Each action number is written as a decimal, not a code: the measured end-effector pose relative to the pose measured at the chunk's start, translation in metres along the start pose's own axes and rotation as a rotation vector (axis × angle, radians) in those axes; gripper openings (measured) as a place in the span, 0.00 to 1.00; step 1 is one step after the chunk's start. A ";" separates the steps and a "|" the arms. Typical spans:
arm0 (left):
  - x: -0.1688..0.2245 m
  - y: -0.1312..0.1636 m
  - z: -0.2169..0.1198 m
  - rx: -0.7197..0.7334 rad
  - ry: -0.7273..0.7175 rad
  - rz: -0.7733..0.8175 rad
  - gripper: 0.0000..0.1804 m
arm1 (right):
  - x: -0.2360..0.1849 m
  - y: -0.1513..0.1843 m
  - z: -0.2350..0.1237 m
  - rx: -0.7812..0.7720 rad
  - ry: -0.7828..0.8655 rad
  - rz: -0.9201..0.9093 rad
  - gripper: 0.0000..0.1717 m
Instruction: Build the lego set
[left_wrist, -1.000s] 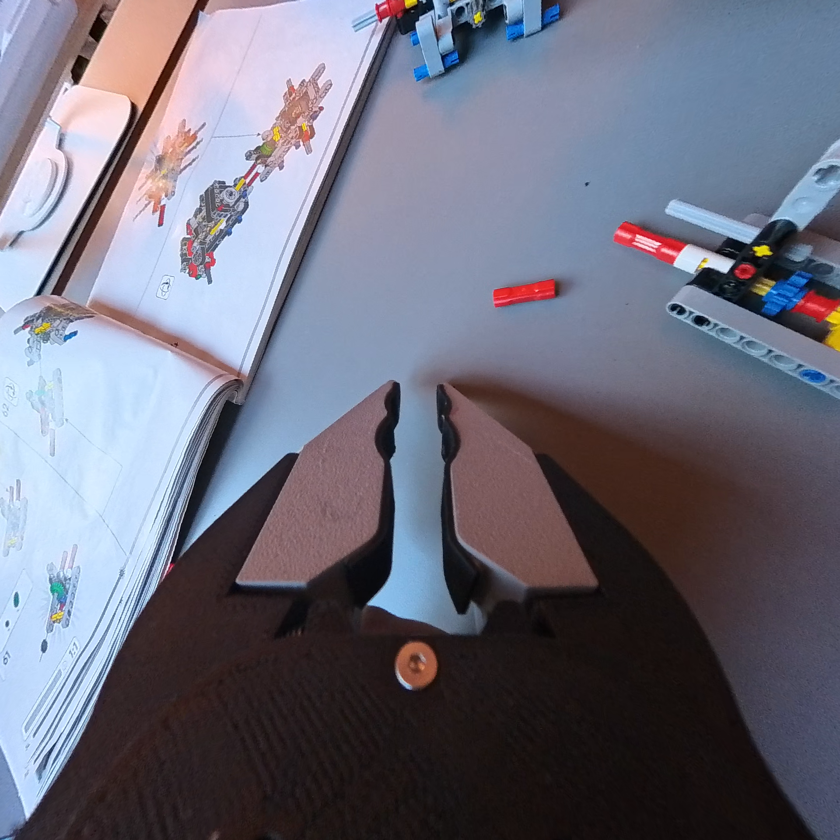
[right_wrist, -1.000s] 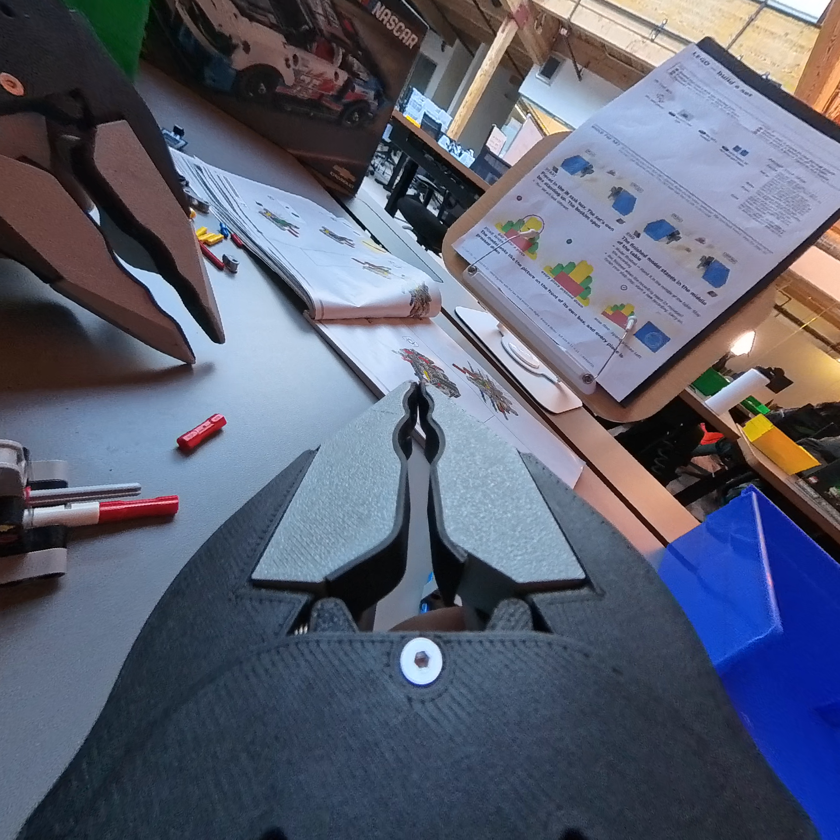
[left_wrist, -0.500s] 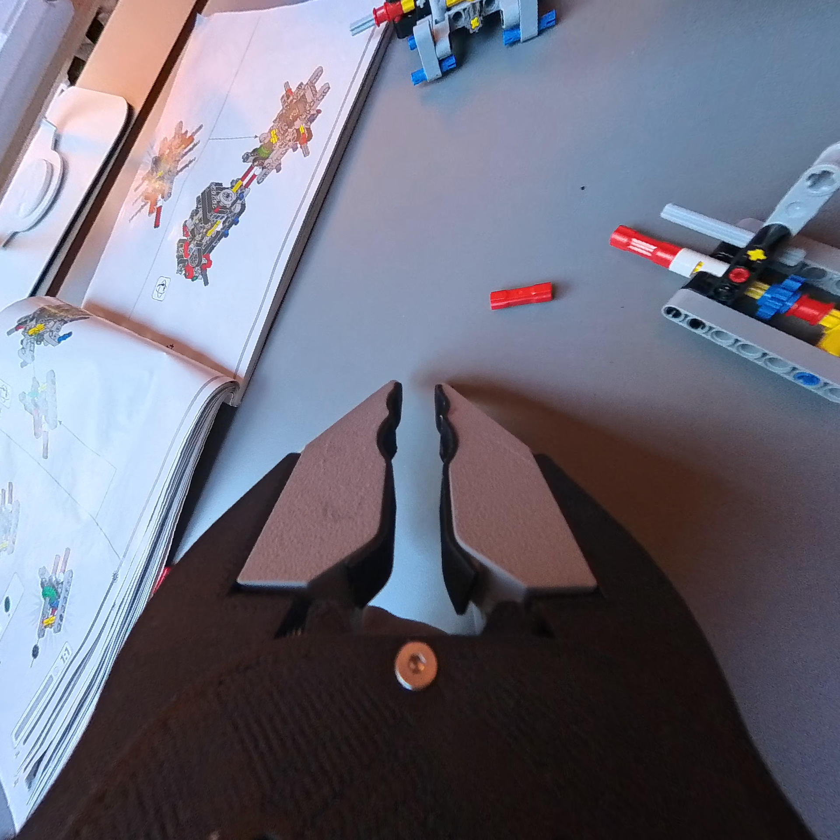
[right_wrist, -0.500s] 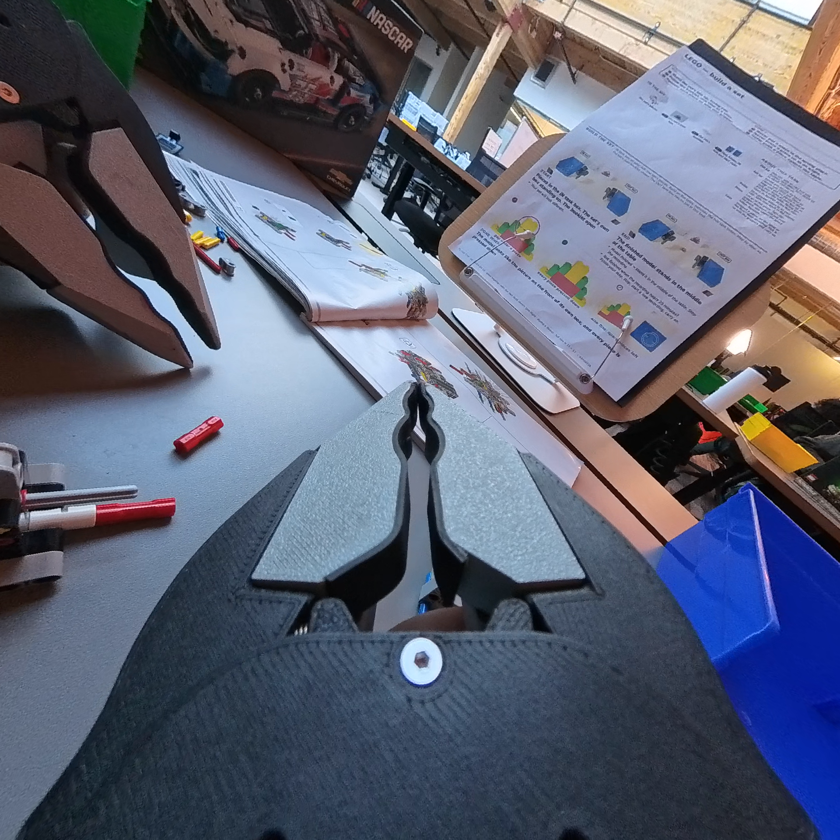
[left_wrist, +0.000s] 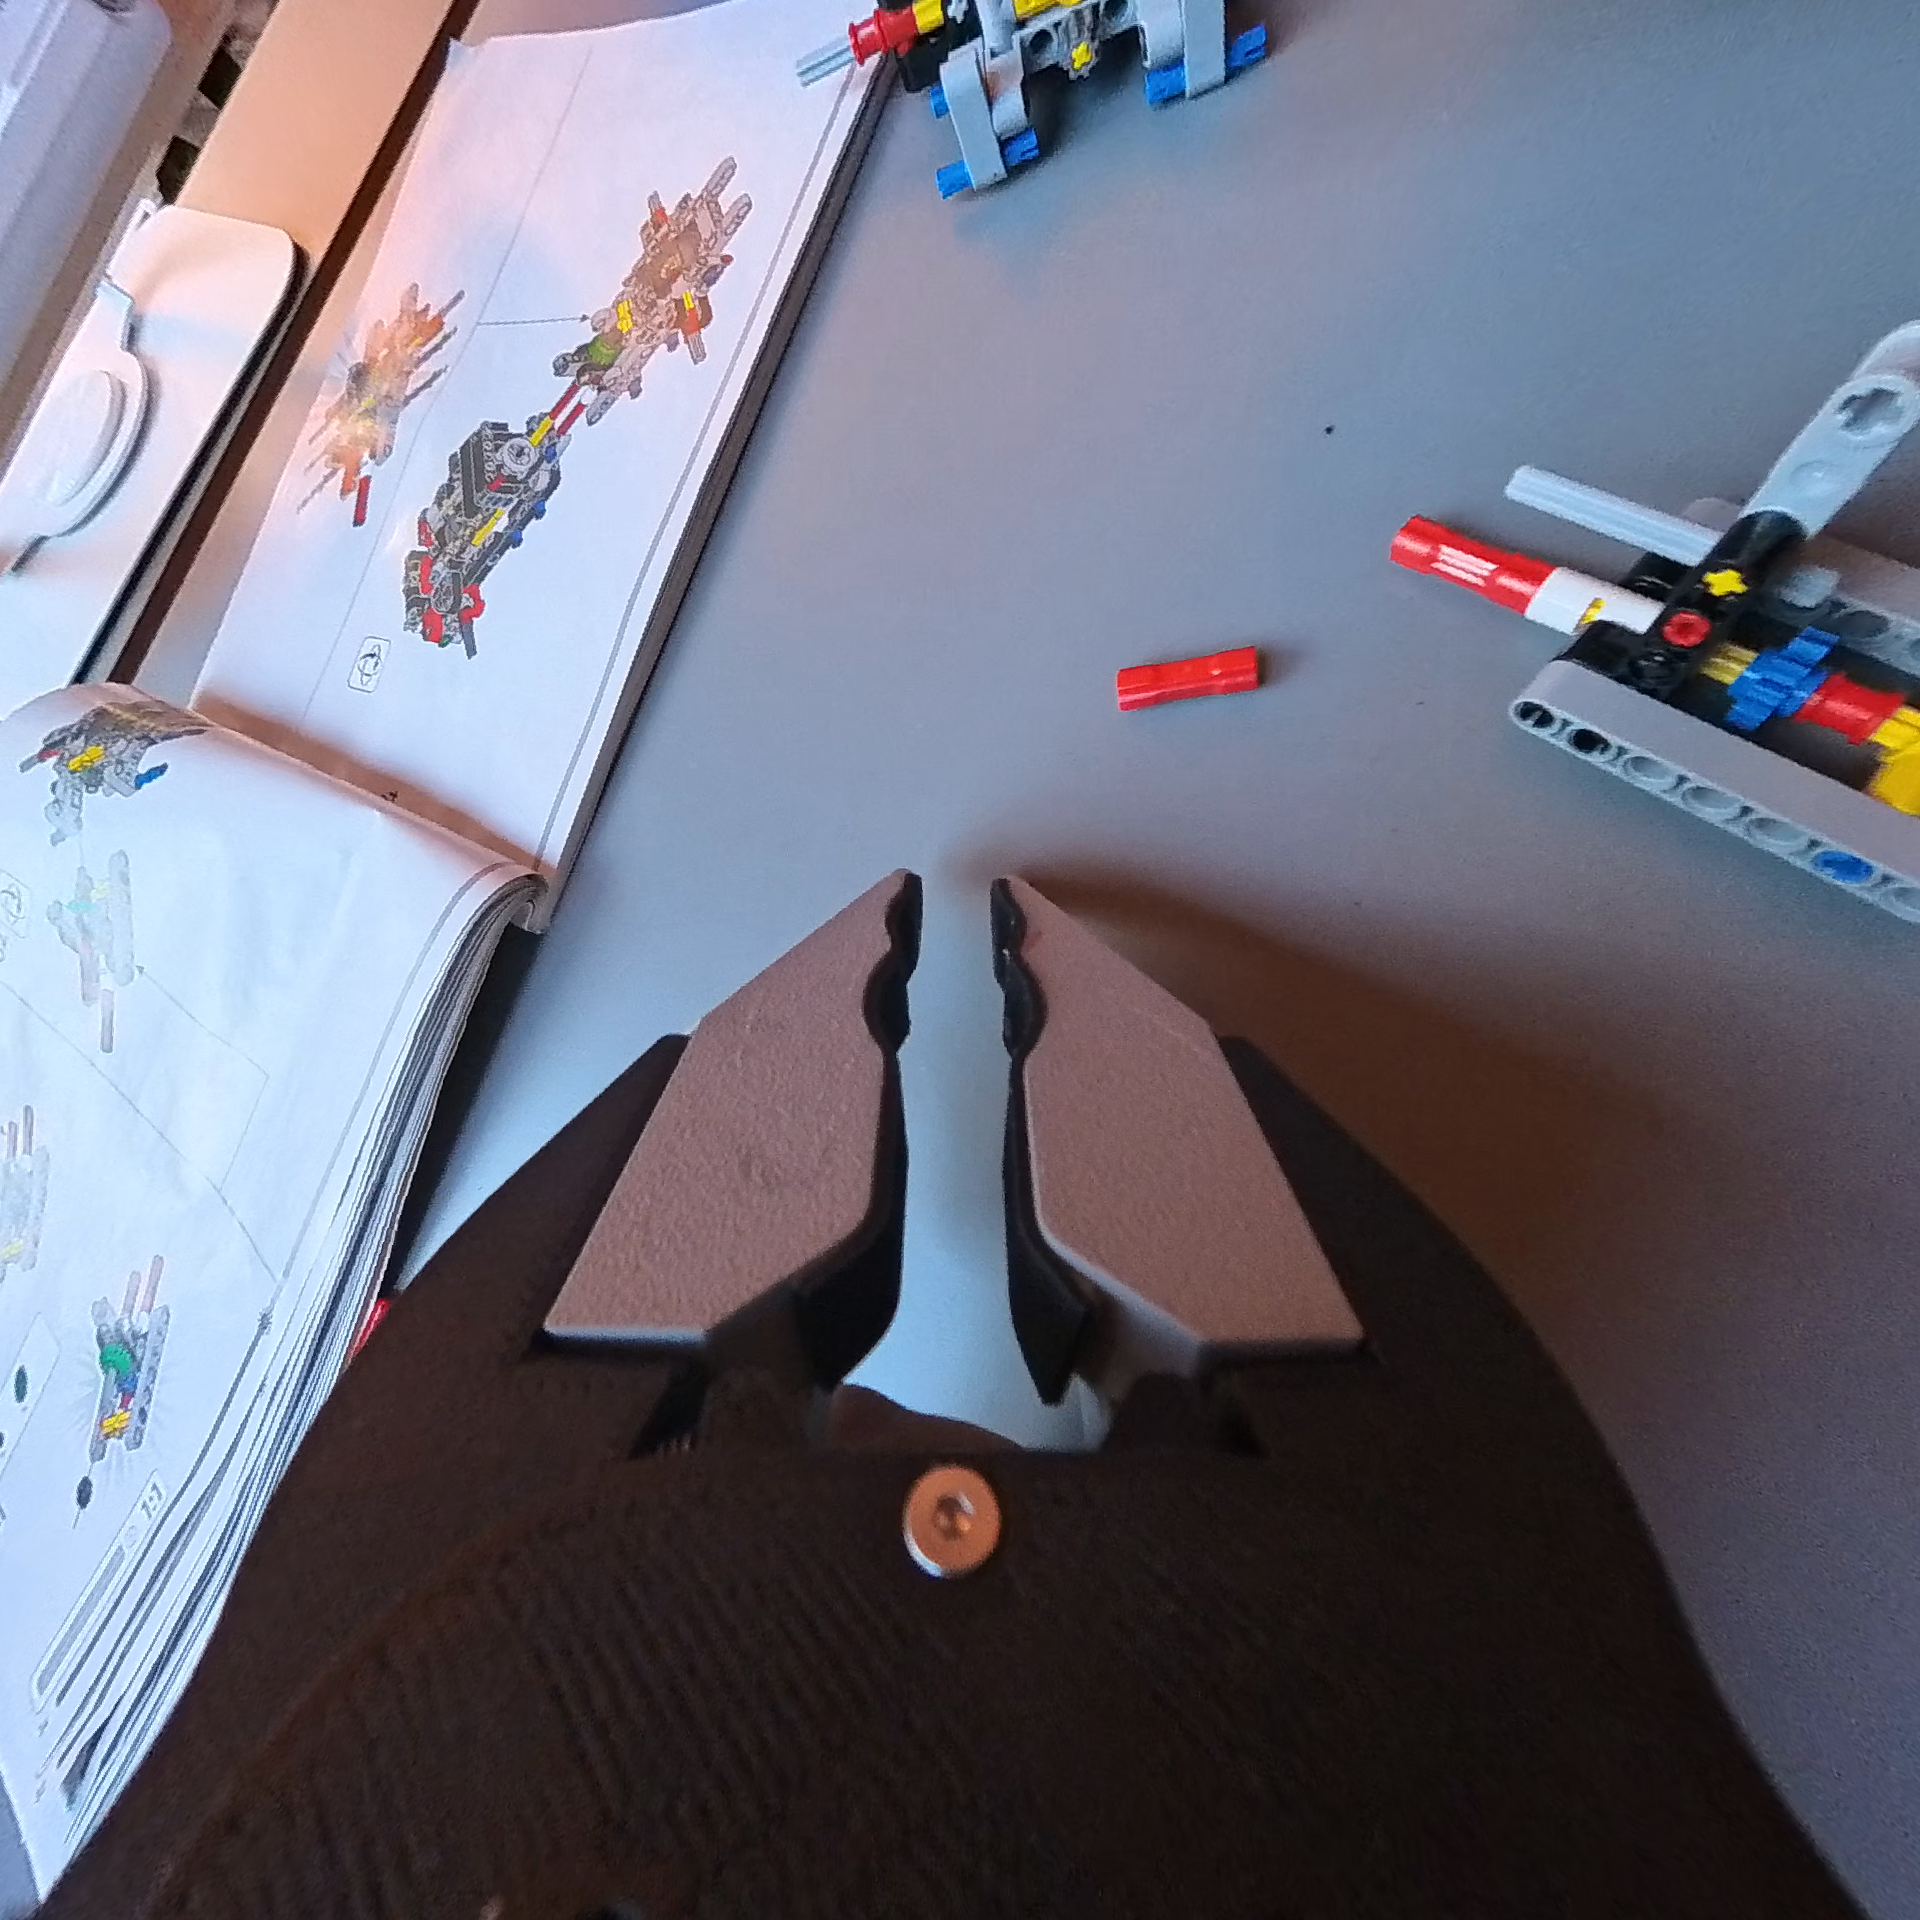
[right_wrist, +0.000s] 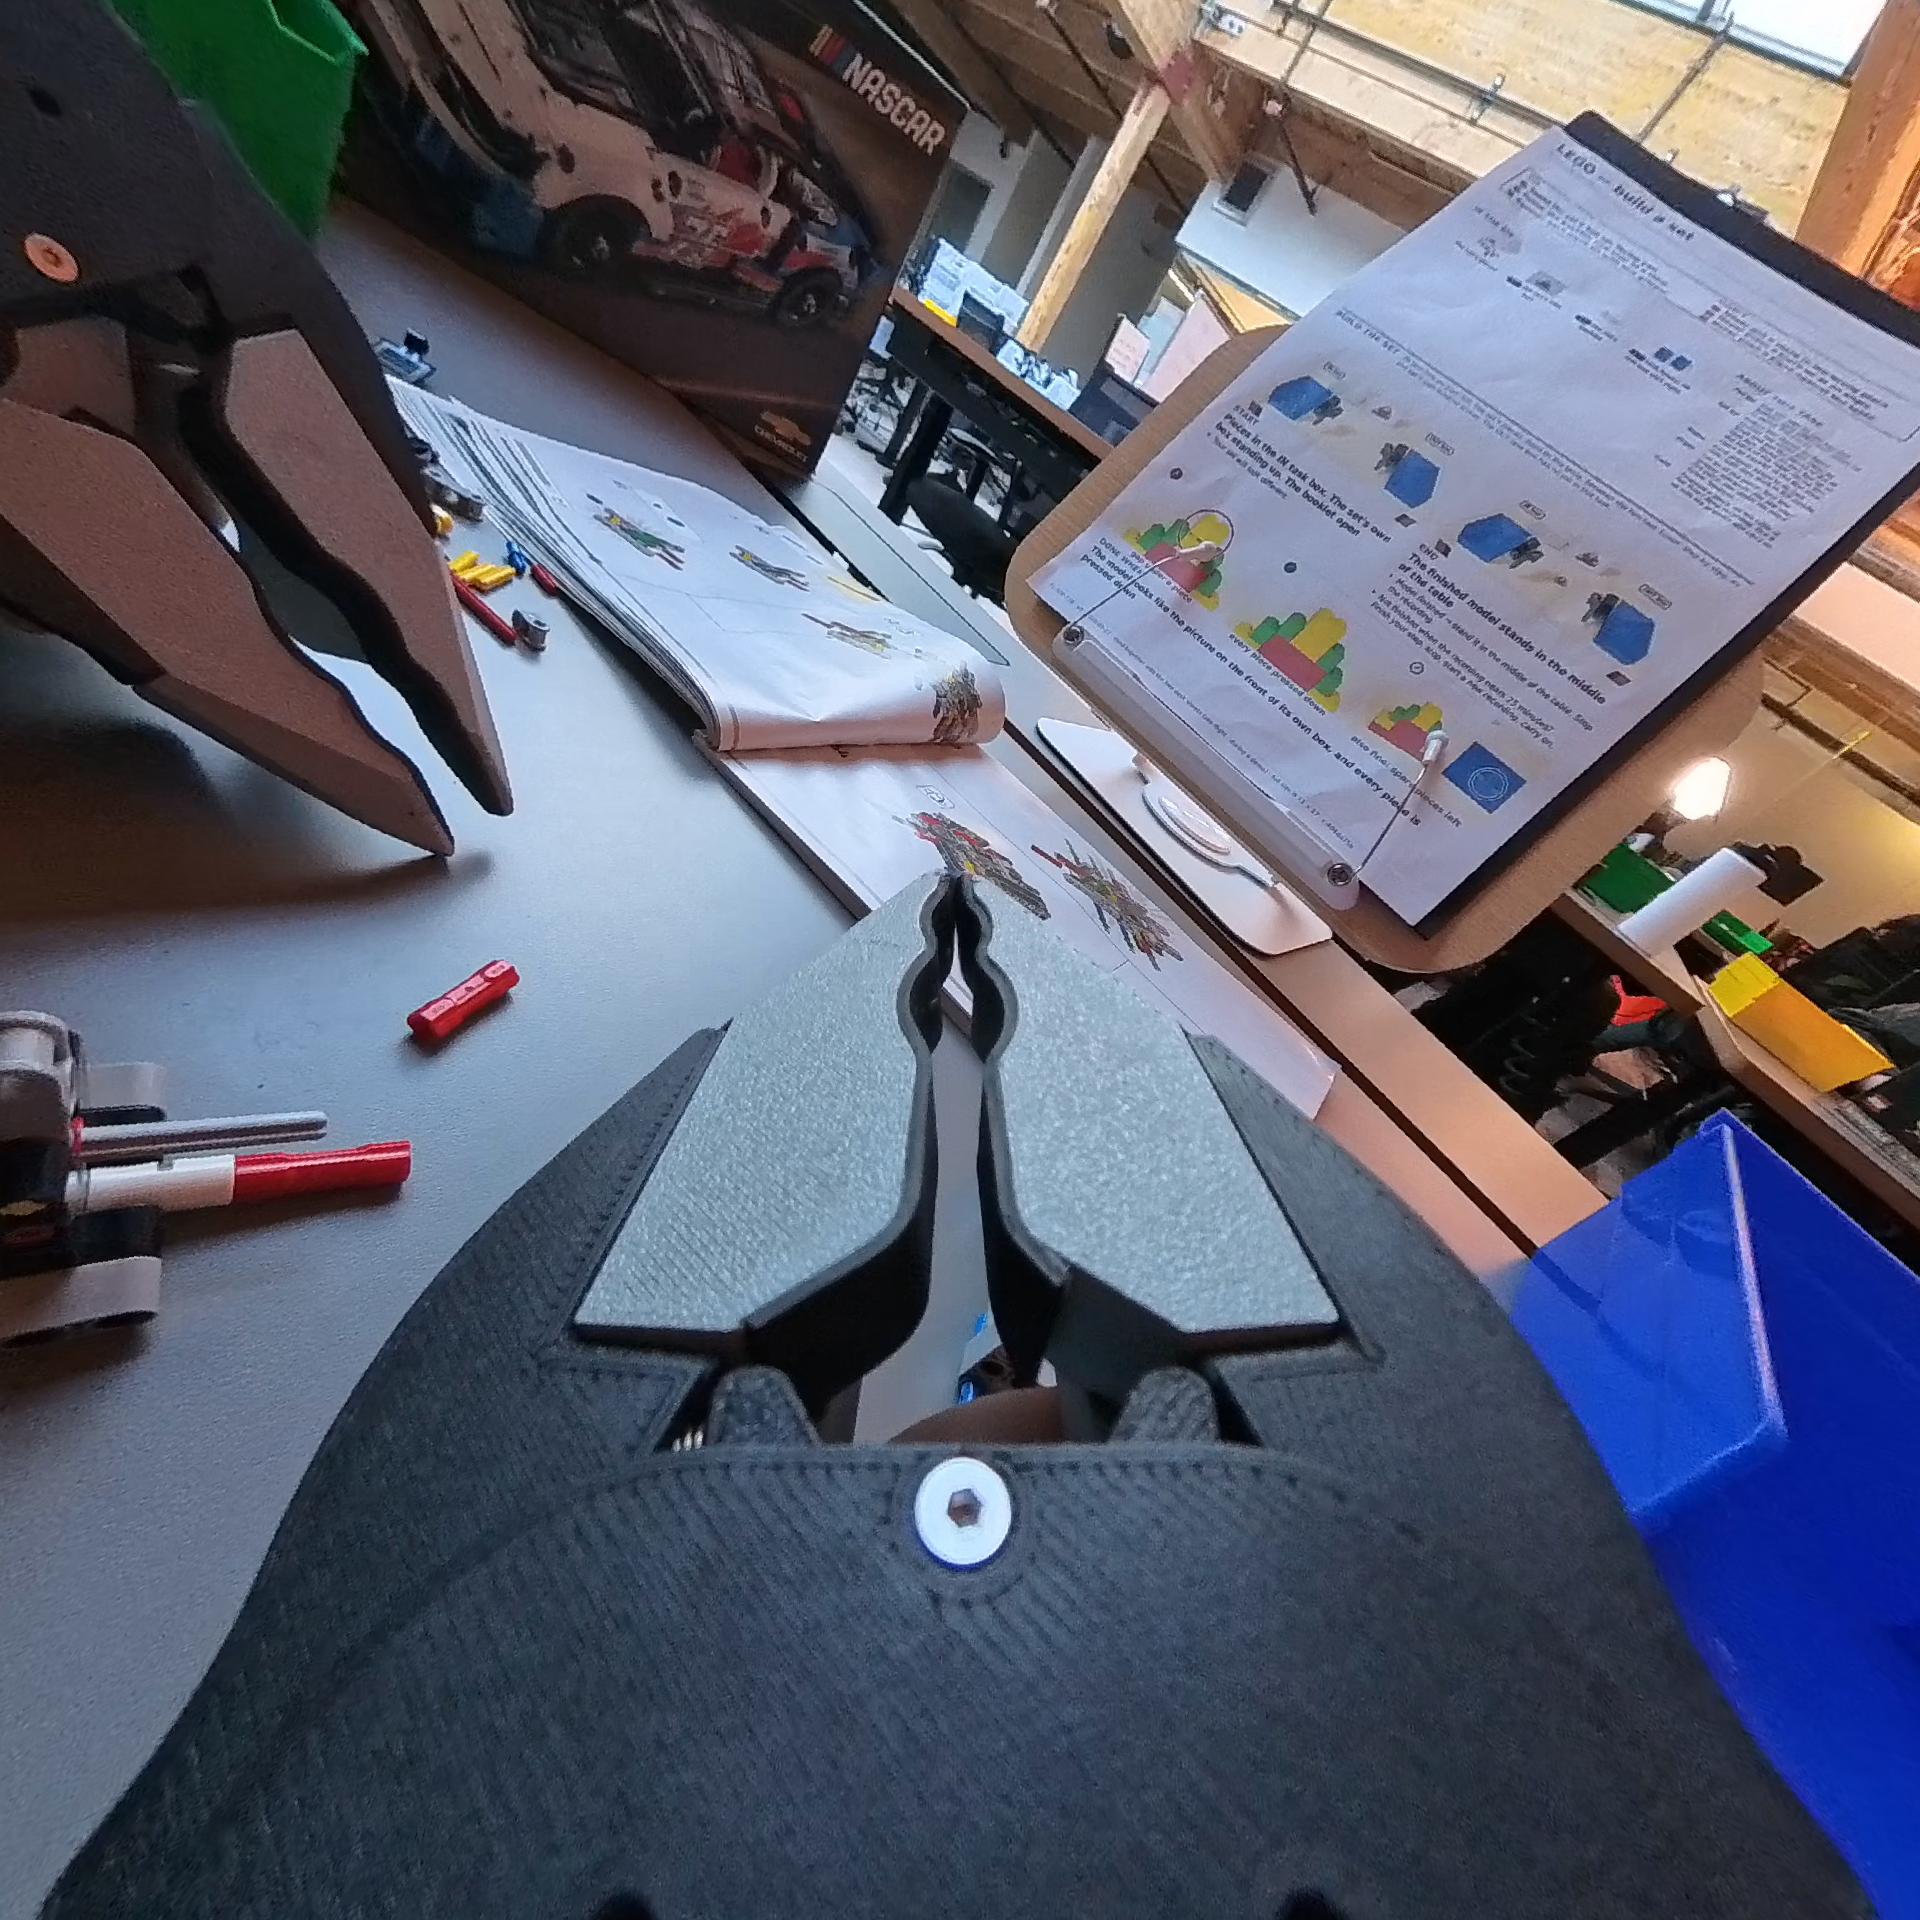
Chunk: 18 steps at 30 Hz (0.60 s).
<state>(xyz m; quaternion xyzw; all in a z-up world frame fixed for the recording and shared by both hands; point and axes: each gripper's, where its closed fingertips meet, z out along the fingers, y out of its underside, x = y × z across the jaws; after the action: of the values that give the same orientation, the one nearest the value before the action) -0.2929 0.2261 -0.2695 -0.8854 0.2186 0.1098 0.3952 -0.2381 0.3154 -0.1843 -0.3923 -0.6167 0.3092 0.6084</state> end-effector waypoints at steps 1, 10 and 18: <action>0.000 0.000 0.000 0.000 -0.001 0.001 0.05 | 0.001 0.000 0.000 0.002 0.001 0.005 0.00; 0.000 0.000 0.000 -0.003 -0.006 0.010 0.05 | 0.000 0.000 0.000 -0.004 0.004 -0.001 0.00; 0.001 0.000 -0.001 -0.004 -0.006 0.014 0.05 | 0.001 0.000 0.001 -0.006 0.005 -0.001 0.00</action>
<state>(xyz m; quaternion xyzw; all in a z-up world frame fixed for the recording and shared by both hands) -0.2923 0.2255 -0.2695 -0.8842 0.2233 0.1157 0.3935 -0.2389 0.3161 -0.1844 -0.3946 -0.6162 0.3061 0.6090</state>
